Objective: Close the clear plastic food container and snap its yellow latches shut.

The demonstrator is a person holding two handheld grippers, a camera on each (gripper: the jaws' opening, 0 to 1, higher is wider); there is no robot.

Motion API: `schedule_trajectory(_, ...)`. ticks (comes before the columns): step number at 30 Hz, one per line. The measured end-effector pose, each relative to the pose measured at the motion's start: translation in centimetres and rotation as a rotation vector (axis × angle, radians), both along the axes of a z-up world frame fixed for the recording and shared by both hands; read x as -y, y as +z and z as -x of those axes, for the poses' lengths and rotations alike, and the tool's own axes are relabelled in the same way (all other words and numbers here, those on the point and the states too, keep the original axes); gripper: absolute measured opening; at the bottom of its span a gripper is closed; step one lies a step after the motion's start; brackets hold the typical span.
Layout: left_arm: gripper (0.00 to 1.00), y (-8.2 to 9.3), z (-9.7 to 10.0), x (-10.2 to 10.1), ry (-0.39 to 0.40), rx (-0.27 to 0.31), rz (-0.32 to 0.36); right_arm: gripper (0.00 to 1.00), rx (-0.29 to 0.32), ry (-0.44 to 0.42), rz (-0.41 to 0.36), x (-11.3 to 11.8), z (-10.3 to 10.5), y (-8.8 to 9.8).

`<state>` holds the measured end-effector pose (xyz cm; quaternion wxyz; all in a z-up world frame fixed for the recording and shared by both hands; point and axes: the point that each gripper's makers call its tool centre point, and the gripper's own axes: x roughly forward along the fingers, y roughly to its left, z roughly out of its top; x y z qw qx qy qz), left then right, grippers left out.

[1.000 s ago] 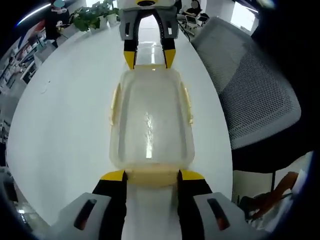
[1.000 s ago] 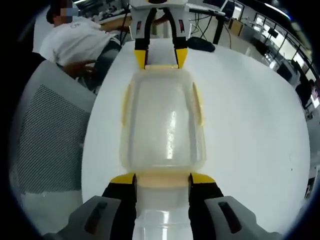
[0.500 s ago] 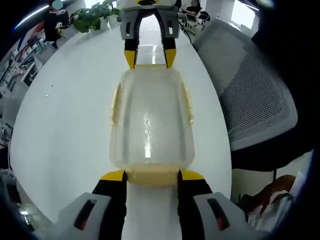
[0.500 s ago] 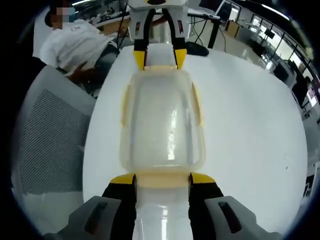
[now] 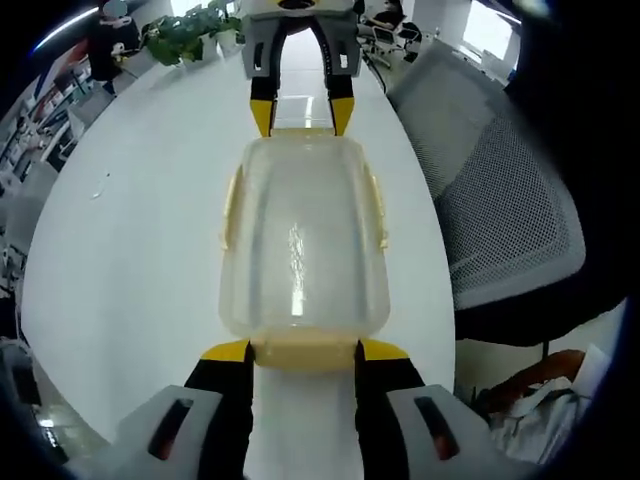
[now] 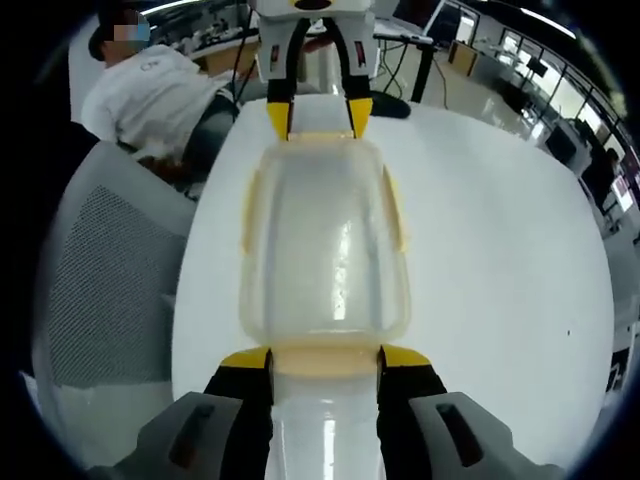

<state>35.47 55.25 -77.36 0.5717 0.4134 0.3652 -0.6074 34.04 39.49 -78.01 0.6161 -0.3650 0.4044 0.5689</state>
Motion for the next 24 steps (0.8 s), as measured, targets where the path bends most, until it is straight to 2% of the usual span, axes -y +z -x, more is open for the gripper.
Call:
schedule_trajectory(9, 0.38, 1.0, -0.5, 0.2, 0.006, 0.005, 0.003, 0.39, 0.006, 0.000, 0.000, 0.1, -0.4, 1.2)
schedule_trajectory(24, 0.38, 0.9, -0.2, 1.2, 0.008, 0.004, 0.009, 0.39, 0.014, 0.008, 0.024, 1.2, -0.4, 1.1)
